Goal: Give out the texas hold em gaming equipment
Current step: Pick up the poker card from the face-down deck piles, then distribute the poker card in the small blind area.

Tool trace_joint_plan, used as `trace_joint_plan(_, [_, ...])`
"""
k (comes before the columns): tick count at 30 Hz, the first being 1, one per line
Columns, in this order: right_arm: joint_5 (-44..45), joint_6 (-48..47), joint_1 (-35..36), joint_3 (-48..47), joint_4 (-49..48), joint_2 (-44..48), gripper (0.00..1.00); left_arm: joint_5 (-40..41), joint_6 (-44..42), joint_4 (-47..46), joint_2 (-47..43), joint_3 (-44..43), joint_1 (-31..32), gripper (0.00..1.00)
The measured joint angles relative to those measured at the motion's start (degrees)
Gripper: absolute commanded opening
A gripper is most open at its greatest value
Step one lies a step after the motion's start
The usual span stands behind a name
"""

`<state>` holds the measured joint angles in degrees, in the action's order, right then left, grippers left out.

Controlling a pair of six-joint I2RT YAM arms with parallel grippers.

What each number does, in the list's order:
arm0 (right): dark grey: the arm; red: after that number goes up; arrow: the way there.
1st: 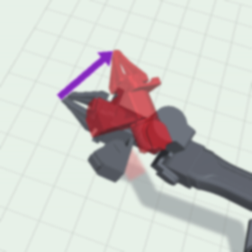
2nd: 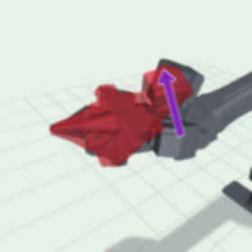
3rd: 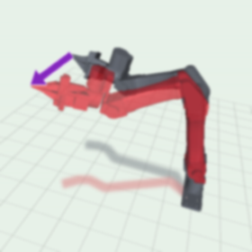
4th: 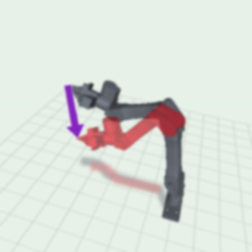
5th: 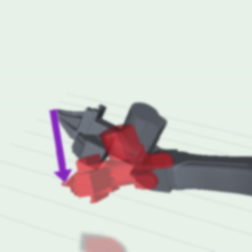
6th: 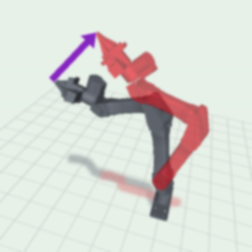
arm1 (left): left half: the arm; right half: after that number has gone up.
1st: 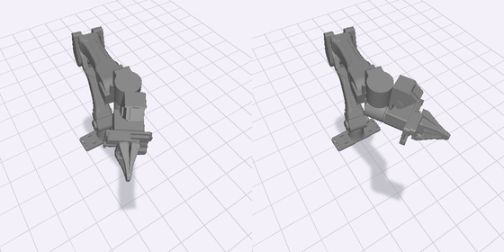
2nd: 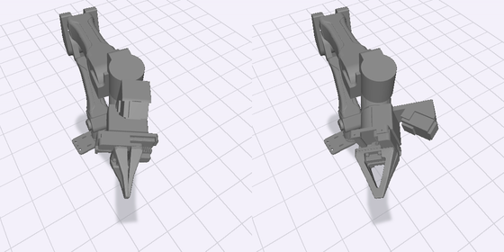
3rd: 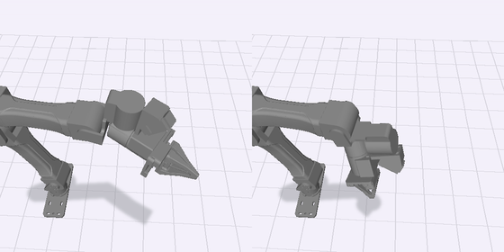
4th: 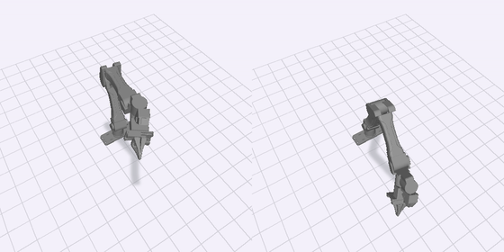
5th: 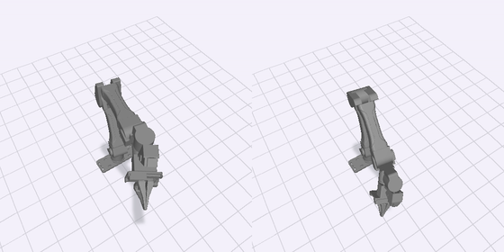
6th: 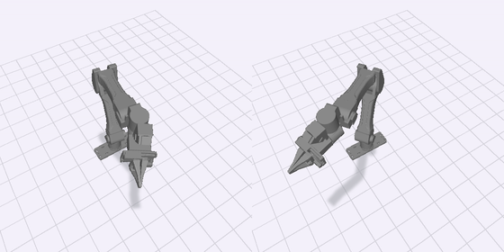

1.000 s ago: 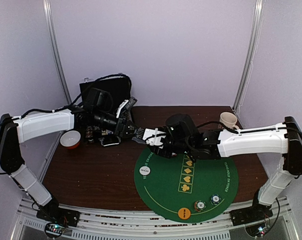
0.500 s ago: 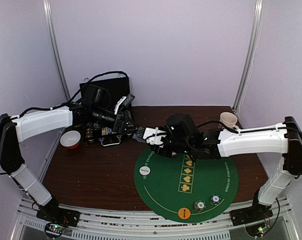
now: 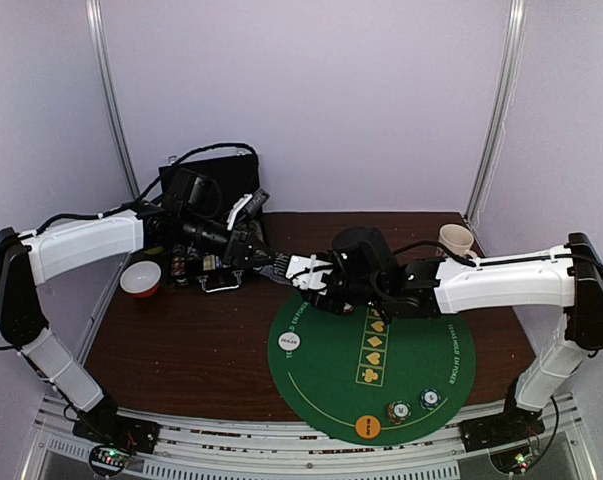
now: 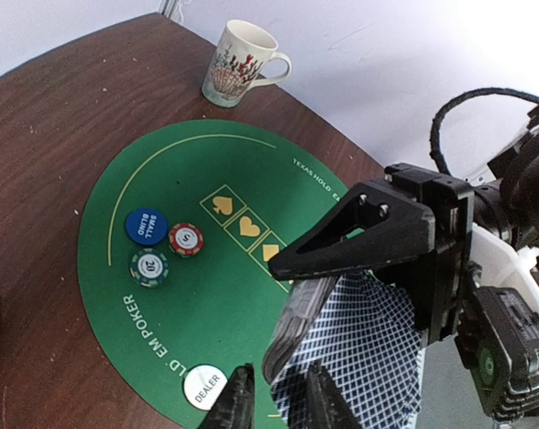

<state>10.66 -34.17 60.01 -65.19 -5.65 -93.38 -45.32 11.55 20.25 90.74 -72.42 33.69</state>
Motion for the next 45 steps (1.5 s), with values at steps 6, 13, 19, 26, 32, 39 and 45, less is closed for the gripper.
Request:
trace_joint_plan(6, [0.48,0.02,-0.07,0.0,0.0,0.0,0.44,-0.04,-0.17,0.0,-0.33,-0.35,0.0,0.12])
trace_joint_plan(13, [0.61,0.09,-0.66,0.04,0.0,0.0,0.44,-0.04,-0.33,0.0,-0.33,-0.37,0.0,0.0])
trace_joint_plan(19, [0.66,0.17,-1.09,0.59,-0.04,0.0,0.43,-0.59,-0.5,-0.04,-0.44,-0.37,-0.09,0.0])
trace_joint_plan(26, [0.7,0.9,-1.55,1.46,-0.48,0.07,0.43,-2.23,-0.11,-1.25,-1.66,-0.37,-0.72,0.0])
trace_joint_plan(32, [0.68,1.18,-1.66,2.78,-0.44,0.24,0.43,-3.96,0.61,-4.24,-3.19,-0.35,-1.4,0.0])
trace_joint_plan(39, [0.66,1.18,-1.95,2.99,-0.46,0.76,0.43,-4.74,1.09,-5.7,-3.43,-0.33,-2.14,0.0])
trace_joint_plan(45, [0.66,1.05,-1.97,3.82,0.13,2.75,0.43,-3.69,2.34,-6.01,-4.17,-0.33,-7.85,0.0])
